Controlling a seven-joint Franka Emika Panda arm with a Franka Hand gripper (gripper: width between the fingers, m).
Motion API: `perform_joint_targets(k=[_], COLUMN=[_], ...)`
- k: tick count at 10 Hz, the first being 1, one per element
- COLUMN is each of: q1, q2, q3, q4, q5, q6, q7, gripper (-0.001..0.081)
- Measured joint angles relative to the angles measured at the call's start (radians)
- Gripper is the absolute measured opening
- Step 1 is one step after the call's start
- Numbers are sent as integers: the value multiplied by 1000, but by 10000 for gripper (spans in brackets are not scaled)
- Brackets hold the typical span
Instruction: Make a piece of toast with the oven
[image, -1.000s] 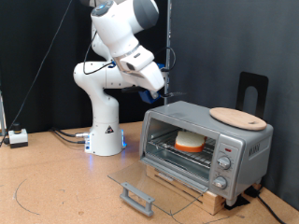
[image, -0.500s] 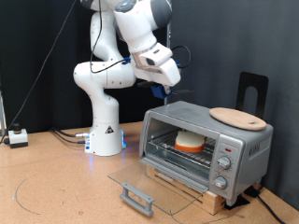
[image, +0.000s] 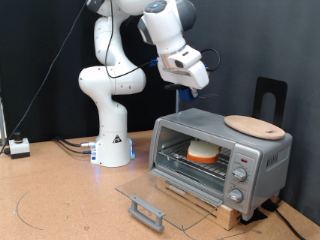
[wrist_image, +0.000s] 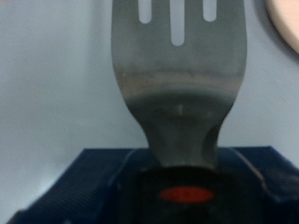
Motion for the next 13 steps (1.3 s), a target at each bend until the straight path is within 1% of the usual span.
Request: perform_joint_targets(k=[1,3,4,6,8,9,10,11,12,13], q1=[10,18,18,18,18,18,19,19,19,18], q2=[-7,-8,-5,16,38,40,37,30,19,7], q3=[46,137,171,207,210,202,183,152,110,67], q4=[-16,-63,-82,-96,-91,-84,-74,-60,-43,-28], q5=[12,41,59,97,144,172,202,222,231,231], q6=[20,99,135,175,193,193,187,167,132,104], q7=[36,81,84,84,80,64,44,25,12,3], gripper=[413,413,413,413,426,599,599,755,793,793])
